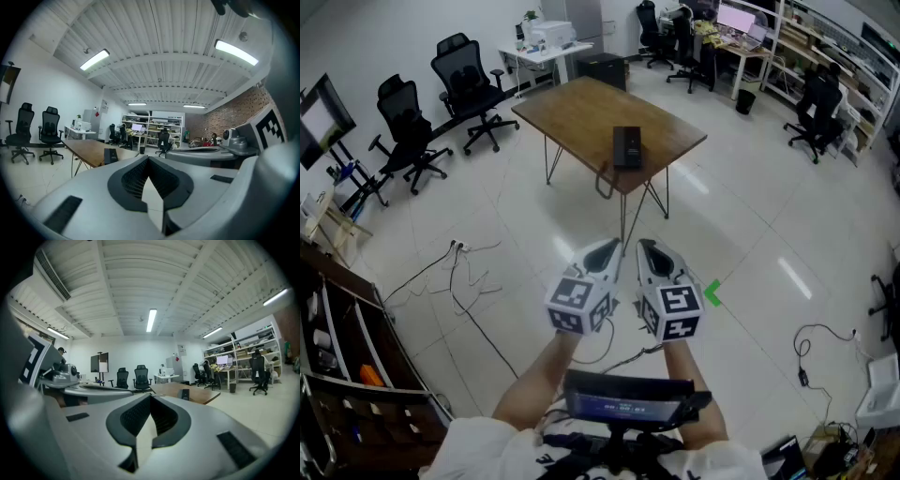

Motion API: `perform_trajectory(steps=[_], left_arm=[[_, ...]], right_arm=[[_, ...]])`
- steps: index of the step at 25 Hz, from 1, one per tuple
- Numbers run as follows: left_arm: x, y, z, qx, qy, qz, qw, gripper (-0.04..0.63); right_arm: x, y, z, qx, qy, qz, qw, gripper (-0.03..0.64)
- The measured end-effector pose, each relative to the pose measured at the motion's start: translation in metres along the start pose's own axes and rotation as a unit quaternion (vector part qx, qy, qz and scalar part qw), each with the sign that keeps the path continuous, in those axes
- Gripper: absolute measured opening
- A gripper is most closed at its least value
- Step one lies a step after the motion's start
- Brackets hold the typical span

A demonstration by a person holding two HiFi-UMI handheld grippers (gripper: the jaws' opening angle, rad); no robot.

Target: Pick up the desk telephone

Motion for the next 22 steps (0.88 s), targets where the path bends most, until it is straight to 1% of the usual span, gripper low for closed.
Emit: perform_trajectory(steps=[14, 22], left_arm=[[0.003, -0.037, 0.033, -0.007, 0.004, 0.01, 0.9999, 0.002], [0.003, -0.044, 0.04, -0.012, 0.003, 0.013, 0.9998, 0.002]], right_arm=[[0.002, -0.036, -0.016, -0.021, -0.005, -0.002, 1.0, 0.0], [-0.001, -0.048, -0.017, -0.022, -0.012, -0.001, 1.0, 0.0]])
Point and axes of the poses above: the fingertips, and each gripper's own axes: z forward along the fingers, y to its left, x out of its underside, the point moved 3 cm from there along -z, backward along the fingers, and after that the axes turned 9 degrees about x, right-handed, at the moved point
